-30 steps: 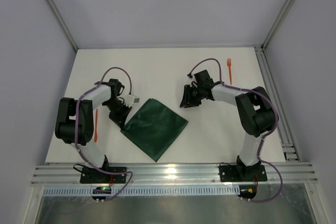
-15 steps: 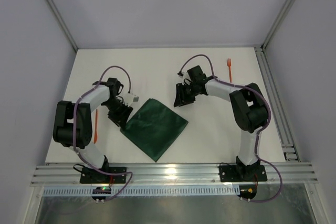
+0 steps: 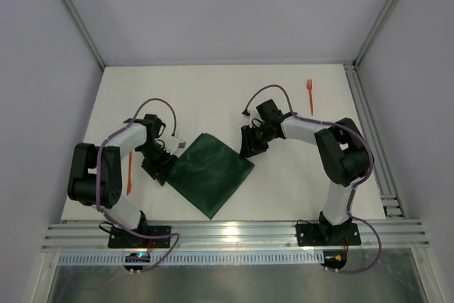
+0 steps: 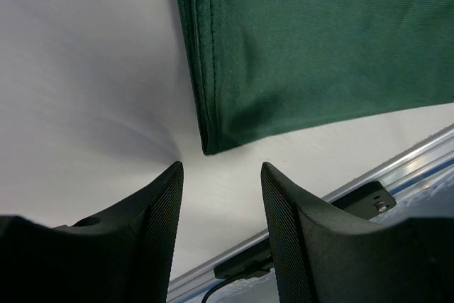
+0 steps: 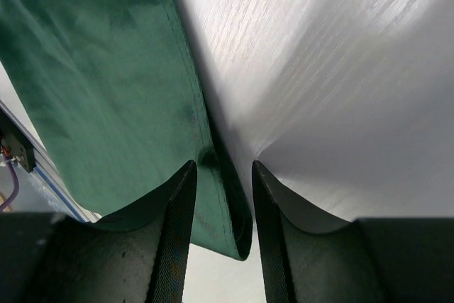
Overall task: Fold the napkin into a case and place the utensils inside
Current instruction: Pick up the top corner of the square-folded napkin from the center of the board.
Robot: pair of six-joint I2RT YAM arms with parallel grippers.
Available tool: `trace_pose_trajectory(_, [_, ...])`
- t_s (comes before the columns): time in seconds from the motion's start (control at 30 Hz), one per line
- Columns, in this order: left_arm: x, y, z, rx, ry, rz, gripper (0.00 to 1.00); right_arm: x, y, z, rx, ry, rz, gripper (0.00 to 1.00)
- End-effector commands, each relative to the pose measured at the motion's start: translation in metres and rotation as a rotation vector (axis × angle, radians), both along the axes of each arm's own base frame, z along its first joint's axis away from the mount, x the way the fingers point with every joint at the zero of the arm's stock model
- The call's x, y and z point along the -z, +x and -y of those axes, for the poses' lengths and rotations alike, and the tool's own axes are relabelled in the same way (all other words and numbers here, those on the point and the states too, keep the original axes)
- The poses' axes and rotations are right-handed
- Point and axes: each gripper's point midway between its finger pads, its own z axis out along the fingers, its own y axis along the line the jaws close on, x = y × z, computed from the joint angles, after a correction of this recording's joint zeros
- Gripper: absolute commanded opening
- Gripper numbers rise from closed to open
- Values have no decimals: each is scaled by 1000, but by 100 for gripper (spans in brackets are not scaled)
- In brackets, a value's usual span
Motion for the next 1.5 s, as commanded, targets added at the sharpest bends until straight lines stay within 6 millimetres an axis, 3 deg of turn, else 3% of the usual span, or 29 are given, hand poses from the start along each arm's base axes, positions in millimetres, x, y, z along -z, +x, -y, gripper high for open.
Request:
trace_pose_trajectory(0.0, [16,12,-3,19,22,29,50,2,-12,10,-7,-26,17,41])
trace_pose_trajectory(0.17, [26,28,5,3,30,82,41,2,-17,11,16,-14,18,41])
trace_pose_trajectory(0.37, [38,63,7,-31,58,191,29,-10,-4,16,83,-20,60,41])
trace_pose_trajectory(0.47, [35,89,9,-40,56,268,27,-22,10,21,109,-40,116,41])
trace_pose_trajectory(0.53, [28,111,12,-47,50,330,25,-35,30,23,123,-73,182,41])
trace_pose_trajectory(0.57, [28,117,13,-52,51,340,25,-48,41,21,112,-78,219,41])
trace_pose_trajectory(0.67, [20,138,19,-58,28,386,25,-60,62,15,98,-89,260,41])
trace_pose_trajectory(0.7, [22,140,22,-57,15,379,25,-74,76,8,94,-73,305,41])
trace_pose_trajectory(0.77, [19,146,27,-55,-8,379,25,-84,95,0,87,-65,335,41])
trace_pose_trajectory(0.9, [15,148,27,-46,-7,384,26,-75,122,-5,75,-108,358,41])
trace_pose_trajectory(1.0, [8,140,14,-73,9,368,27,-60,135,-9,64,-133,349,37])
trace_pose_trajectory(1.13, [-22,133,-2,-168,-64,369,29,-50,135,-33,-31,-91,349,25])
trace_pose_trajectory(1.23, [-39,127,4,-203,-164,357,34,-45,132,-52,-103,-72,372,23])
trace_pose_trajectory(1.33, [-44,120,27,-181,-274,322,40,-37,130,-61,-160,-72,401,23])
trace_pose_trajectory(1.47, [-29,116,39,-130,-262,298,49,-26,134,-63,-157,-81,399,23])
